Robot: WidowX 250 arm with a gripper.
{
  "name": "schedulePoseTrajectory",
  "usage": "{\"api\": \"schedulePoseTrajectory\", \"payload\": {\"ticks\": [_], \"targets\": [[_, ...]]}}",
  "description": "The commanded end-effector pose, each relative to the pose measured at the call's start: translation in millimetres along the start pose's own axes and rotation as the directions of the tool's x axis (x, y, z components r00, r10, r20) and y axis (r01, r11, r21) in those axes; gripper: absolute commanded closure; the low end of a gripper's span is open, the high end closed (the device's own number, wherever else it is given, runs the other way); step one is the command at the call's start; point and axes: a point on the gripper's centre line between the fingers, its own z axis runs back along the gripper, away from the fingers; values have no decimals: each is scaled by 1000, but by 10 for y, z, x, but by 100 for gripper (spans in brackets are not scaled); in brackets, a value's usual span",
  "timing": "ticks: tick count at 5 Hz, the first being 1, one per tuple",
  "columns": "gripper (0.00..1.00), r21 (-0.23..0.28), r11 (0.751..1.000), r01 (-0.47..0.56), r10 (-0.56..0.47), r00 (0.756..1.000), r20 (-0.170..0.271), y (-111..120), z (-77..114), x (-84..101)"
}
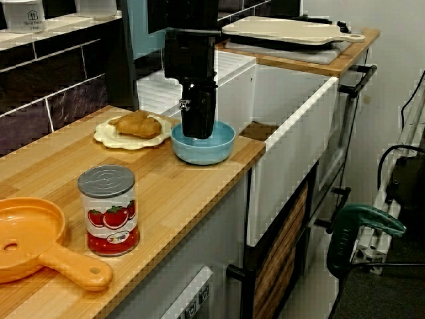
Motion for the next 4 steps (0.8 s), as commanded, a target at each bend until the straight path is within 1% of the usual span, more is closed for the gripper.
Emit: {"api": "schedulePoseTrajectory", "payload": {"ticks": [1, 2, 3, 4], "targets": [[0, -52, 998, -43, 46, 997, 56, 524, 429, 70], [0, -72, 996, -54, 58, 997, 50, 719, 544, 60], [0, -90, 990, -110, 115, 992, 54, 949, 489, 35], [0, -95, 991, -91, 96, 994, 51, 806, 342, -18]]}}
